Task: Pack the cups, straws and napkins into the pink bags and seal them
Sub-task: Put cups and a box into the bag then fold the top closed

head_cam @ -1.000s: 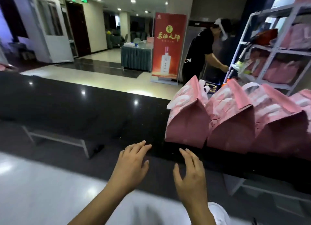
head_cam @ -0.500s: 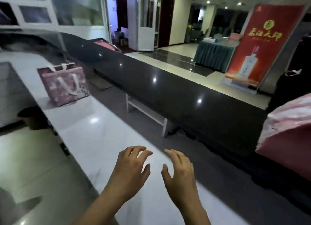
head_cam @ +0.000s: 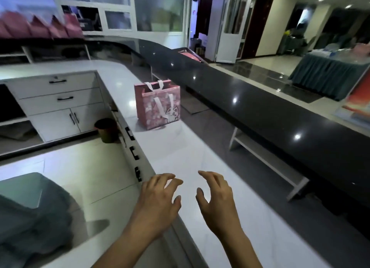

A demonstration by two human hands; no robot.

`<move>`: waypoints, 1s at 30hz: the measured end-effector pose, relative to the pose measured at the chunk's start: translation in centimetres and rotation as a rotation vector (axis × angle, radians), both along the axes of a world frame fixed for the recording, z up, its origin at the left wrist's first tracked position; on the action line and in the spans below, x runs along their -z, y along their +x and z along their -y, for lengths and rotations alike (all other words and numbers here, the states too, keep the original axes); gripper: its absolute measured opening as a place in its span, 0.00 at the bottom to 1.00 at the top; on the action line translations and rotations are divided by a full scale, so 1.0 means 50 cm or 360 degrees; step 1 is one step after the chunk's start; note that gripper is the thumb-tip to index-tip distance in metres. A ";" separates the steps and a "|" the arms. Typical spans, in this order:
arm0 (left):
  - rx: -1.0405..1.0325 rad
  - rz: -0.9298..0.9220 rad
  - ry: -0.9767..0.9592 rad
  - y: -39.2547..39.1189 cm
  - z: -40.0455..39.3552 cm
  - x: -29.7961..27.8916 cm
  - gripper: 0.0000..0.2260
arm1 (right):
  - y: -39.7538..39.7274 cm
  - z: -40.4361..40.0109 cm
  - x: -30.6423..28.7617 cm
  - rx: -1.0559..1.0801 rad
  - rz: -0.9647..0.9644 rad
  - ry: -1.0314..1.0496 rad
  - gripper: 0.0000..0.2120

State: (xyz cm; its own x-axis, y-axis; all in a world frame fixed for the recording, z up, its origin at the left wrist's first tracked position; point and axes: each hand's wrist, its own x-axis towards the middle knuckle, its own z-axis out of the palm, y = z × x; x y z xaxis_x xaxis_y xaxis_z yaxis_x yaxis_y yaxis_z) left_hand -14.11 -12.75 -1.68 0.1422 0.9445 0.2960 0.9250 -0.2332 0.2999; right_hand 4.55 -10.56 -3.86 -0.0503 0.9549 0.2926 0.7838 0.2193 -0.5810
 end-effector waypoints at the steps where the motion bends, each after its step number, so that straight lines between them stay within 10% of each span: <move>1: -0.0019 0.0003 -0.0019 -0.025 -0.017 -0.001 0.16 | -0.025 -0.025 -0.002 -0.0026 -0.0001 -0.0001 0.21; 30: -0.0145 0.0147 -0.0053 -0.418 -0.876 -0.032 0.23 | -0.347 -1.036 -0.098 0.0127 0.0234 -0.0033 0.17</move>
State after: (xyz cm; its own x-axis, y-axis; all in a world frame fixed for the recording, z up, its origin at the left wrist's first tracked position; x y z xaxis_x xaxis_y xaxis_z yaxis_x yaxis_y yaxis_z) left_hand -35.03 31.07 -0.10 0.0288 0.9619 0.2720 0.9099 -0.1379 0.3912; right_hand -12.78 41.23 1.04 -0.0150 0.9634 0.2675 0.8752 0.1421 -0.4625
